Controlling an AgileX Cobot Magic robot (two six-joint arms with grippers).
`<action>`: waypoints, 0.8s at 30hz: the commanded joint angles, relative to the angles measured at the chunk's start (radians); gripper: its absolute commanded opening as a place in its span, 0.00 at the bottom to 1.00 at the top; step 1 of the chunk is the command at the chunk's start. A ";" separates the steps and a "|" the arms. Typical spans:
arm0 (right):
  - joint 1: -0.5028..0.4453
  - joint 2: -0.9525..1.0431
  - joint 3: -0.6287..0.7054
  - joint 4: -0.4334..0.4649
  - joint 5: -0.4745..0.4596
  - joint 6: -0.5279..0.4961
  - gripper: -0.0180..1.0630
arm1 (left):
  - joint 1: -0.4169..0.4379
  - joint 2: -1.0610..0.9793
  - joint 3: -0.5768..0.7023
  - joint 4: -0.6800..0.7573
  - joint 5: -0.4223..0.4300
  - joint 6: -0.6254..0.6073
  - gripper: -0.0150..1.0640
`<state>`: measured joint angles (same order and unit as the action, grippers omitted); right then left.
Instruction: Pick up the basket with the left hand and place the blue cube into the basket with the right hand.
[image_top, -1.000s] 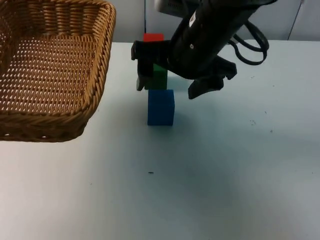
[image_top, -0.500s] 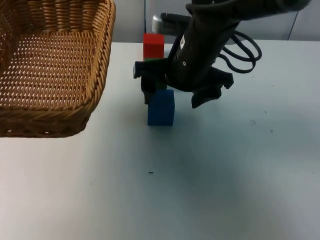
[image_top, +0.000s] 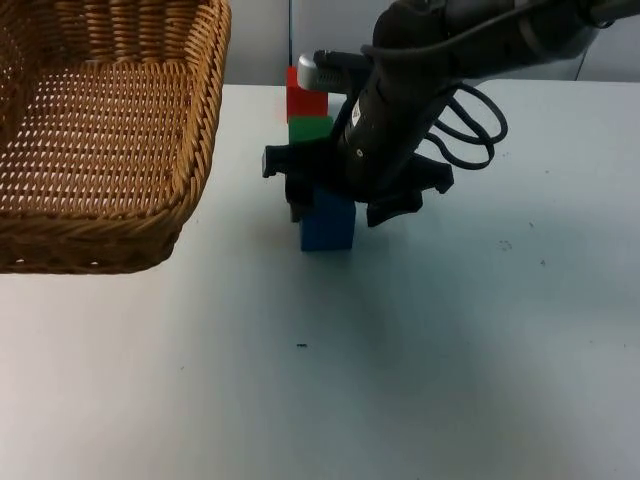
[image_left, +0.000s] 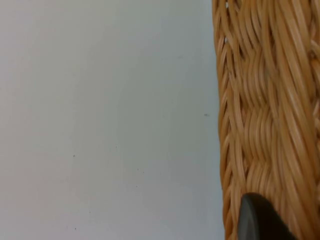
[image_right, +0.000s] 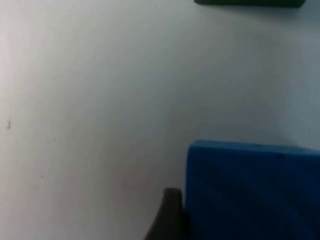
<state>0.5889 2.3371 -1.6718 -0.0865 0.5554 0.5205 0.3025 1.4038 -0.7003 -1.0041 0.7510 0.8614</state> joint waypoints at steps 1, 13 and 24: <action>0.004 -0.005 -0.007 -0.010 -0.020 0.004 0.64 | 0.004 -0.007 -0.003 -0.039 0.014 0.003 0.01; 0.011 -0.020 -0.007 0.013 -0.025 0.004 0.01 | 0.004 -0.007 -0.003 -0.037 0.014 0.003 0.01; 0.034 -0.185 -0.007 -0.012 0.082 -0.042 0.01 | 0.004 -0.007 -0.003 -0.032 0.019 0.003 0.01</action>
<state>0.6165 2.1721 -1.6718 -0.0902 0.6257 0.4913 0.3025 1.4038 -0.7003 -1.0041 0.7530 0.8614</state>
